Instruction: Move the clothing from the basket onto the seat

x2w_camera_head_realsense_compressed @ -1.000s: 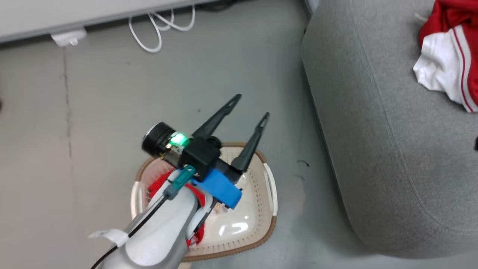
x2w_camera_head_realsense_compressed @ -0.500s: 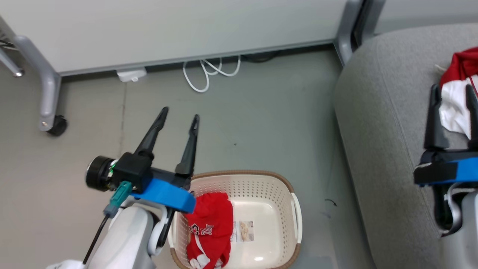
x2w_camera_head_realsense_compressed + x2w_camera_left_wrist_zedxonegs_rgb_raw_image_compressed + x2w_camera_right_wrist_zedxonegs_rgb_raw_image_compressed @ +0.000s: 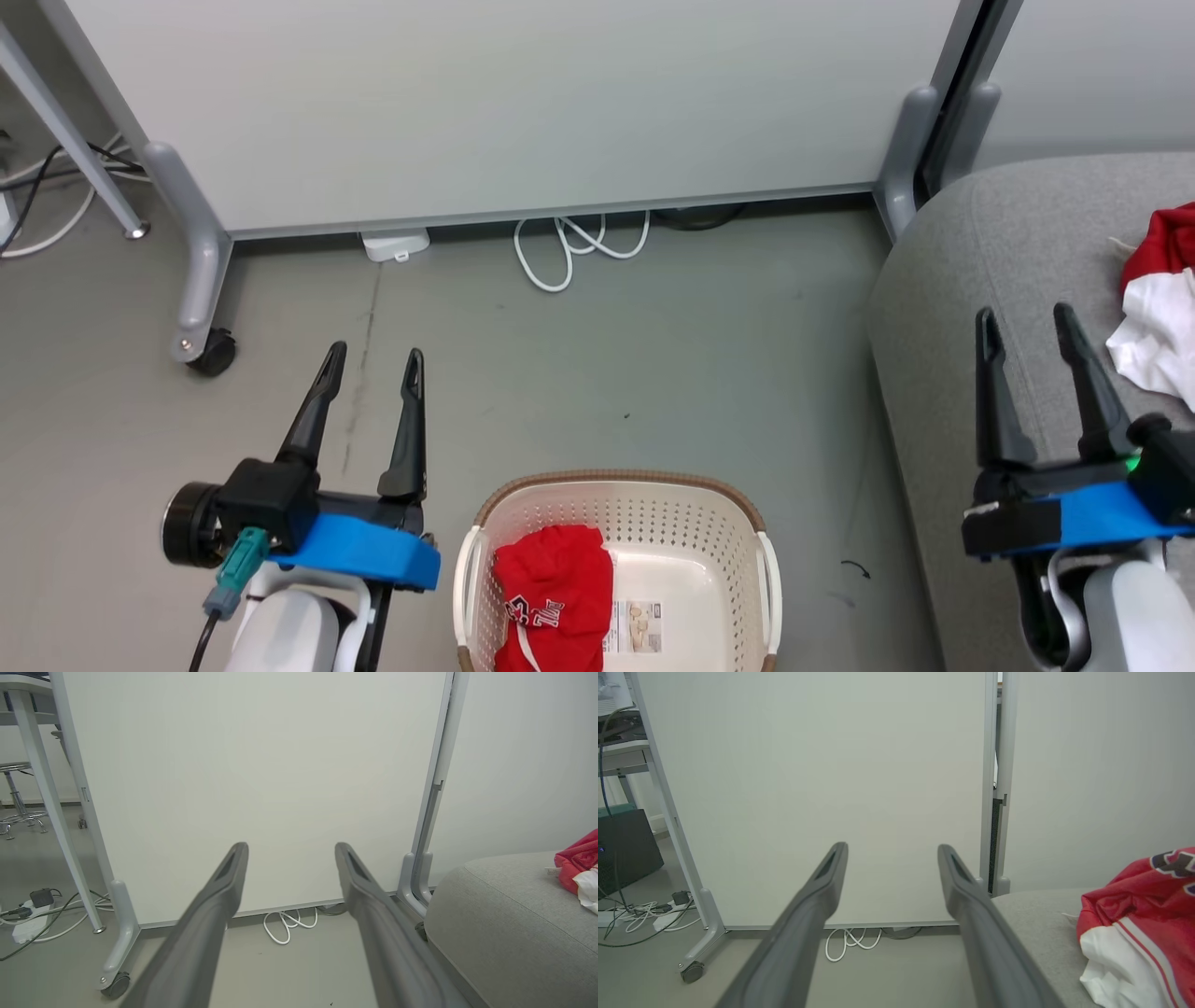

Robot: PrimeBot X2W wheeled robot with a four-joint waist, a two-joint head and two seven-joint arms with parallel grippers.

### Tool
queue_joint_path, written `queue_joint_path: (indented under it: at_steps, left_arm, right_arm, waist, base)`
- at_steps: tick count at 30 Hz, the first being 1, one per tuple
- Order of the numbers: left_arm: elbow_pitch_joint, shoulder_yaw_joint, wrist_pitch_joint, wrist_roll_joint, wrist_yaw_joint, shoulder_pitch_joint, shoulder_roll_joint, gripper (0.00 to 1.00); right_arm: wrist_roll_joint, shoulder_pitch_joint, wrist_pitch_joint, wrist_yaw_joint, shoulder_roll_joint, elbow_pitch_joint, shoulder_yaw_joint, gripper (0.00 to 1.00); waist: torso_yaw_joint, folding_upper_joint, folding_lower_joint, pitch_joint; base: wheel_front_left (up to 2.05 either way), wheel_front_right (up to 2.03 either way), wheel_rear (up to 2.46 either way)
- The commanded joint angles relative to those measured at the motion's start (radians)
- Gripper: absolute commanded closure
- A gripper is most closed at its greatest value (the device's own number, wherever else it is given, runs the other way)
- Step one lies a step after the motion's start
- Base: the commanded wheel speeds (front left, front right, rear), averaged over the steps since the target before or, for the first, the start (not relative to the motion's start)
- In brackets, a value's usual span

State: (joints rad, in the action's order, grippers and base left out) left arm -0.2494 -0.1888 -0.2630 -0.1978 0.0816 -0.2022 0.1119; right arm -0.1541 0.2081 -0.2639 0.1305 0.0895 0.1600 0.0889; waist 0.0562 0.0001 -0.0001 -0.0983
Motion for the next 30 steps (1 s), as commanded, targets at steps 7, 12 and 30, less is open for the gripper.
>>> queue_joint_path:
  at_steps: [7,12,30]
  left_arm:
    - [0.016,0.050,-0.003,0.024,0.015,0.064,-0.017,0.00]
    - [0.020,0.068,-0.003,0.032,0.021,0.090,-0.025,0.00]
    - [0.010,0.102,-0.003,0.050,0.039,0.137,-0.053,0.00]
  right_arm:
    - [-0.007,-0.104,-0.001,0.000,-0.023,-0.021,-0.004,0.00]
    - [-0.002,-0.145,-0.001,0.000,-0.032,-0.028,-0.005,0.00]
    - [-0.018,-0.203,-0.001,0.000,-0.040,-0.010,-0.027,0.00]
  waist:
    - [0.000,-0.0001,0.0001,0.037]
    - [0.001,-0.0001,0.0001,0.046]
    - [0.016,-0.0001,0.0001,0.084]
  base:
    - [0.00,0.00,0.00]
    - [0.00,0.00,0.00]
    - [0.00,0.00,0.00]
